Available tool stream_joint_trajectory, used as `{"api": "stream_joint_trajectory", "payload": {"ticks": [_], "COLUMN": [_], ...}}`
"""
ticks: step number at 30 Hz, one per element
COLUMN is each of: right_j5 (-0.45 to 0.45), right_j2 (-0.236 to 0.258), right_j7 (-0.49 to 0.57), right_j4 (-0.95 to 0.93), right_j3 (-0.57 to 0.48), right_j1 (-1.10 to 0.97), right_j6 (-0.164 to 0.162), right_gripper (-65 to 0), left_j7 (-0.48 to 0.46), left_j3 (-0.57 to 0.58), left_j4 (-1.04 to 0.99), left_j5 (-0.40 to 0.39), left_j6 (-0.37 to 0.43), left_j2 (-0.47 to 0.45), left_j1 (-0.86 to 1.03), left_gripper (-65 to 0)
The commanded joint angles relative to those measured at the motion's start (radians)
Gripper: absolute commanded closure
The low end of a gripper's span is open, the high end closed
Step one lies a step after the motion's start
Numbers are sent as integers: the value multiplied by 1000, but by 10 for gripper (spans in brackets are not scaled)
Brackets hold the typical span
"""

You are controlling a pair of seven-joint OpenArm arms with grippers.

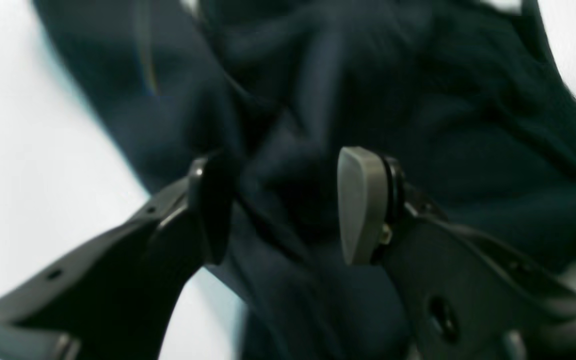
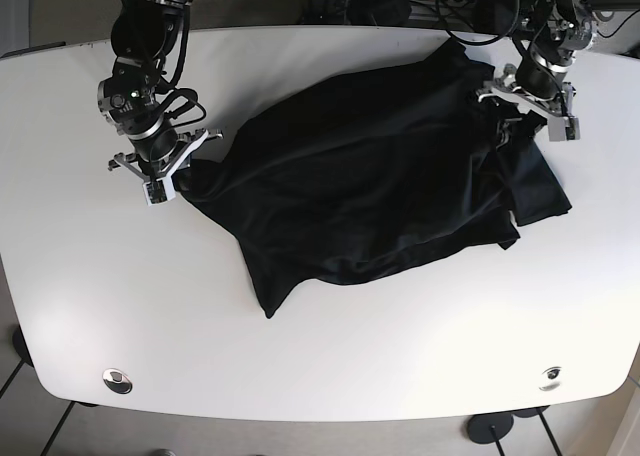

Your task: Fold the T-shirt properly

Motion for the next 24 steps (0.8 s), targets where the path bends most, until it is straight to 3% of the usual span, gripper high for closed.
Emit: {"api": "stream_joint_trajectory", "payload": {"ticks": [1, 8, 14, 17, 24], "right_j5": [8, 10, 8, 8, 8], "right_j2": [6, 4, -24, -28, -28], "right_j7": [22, 22, 22, 22, 22], "right_j4": [16, 15, 15, 15, 13], "right_j3": [3, 3, 4, 4, 6], "right_j1": [10, 12, 13, 12, 12], "right_j6": [-1, -1, -1, -1, -1], "right_gripper": [-21, -21, -21, -21, -21], "left_j7": [-27, 111, 107, 105, -13], "left_j3": [-78, -55, 110, 160, 169], "left_j4": [10, -244, -517, -594, -769], "left_j5": [-2, 212, 371, 403, 408], "left_j6": [-2, -4, -4, -4, -4], "left_j2": [-17, -97, -92, -89, -98], "left_j1": [-80, -436, -644, -671, -671], "left_gripper": [-318, -319, -315, -314, -314]}}
